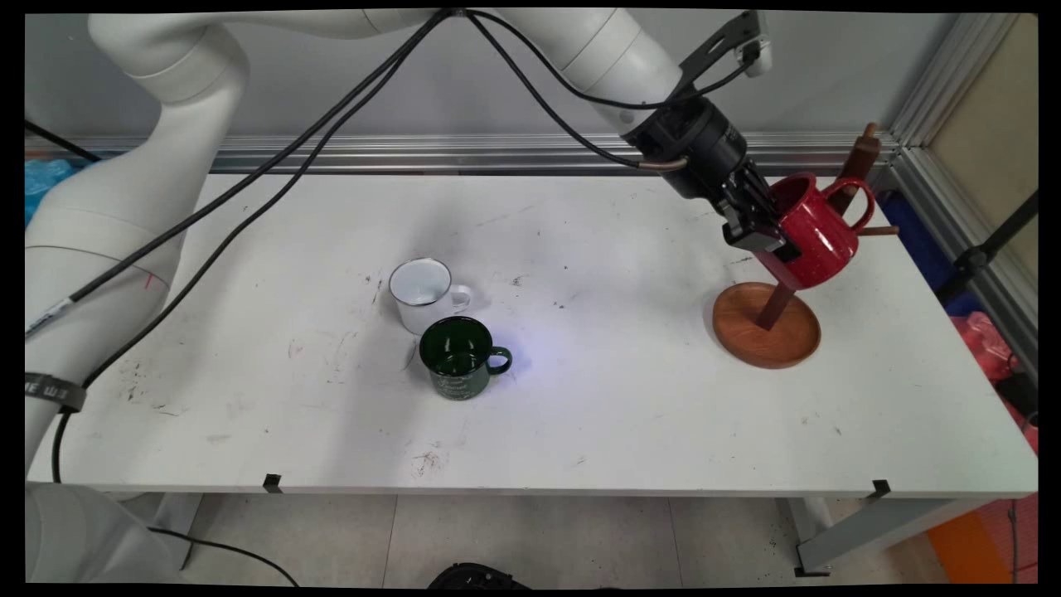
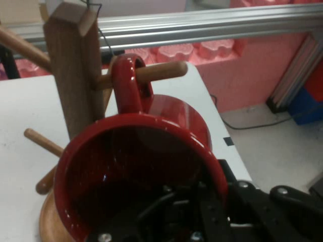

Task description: Place the picked object on the table

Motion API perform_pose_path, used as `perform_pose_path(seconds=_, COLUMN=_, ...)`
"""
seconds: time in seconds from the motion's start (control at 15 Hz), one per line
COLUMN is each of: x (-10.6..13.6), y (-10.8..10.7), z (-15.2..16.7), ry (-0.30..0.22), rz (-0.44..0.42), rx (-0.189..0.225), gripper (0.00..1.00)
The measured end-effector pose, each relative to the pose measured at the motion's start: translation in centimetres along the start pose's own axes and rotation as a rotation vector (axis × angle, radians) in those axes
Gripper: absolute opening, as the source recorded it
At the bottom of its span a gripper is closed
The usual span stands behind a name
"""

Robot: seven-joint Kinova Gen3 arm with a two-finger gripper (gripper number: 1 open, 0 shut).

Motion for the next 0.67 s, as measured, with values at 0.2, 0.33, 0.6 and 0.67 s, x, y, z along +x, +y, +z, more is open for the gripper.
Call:
perform_pose_path(seconds=0.2, x=0.4, y=0.2, z=-0.1, ry=0.005, rz=0.005, rx=-0.013, gripper=0.0)
perform_pose_path(seconds=0.33, x=0.9, y=0.5, z=-0.3, ry=0.01, rz=0.01, rx=-0.023, gripper=0.0)
perform_pose_path(seconds=0.6, x=1.5, y=1.0, z=-0.7, ry=0.012, rz=0.014, rx=-0.039, gripper=0.0)
perform_pose_path(seconds=0.67, x=1.7, y=1.2, z=-0.9, ry=0.012, rz=0.015, rx=-0.043, gripper=0.0)
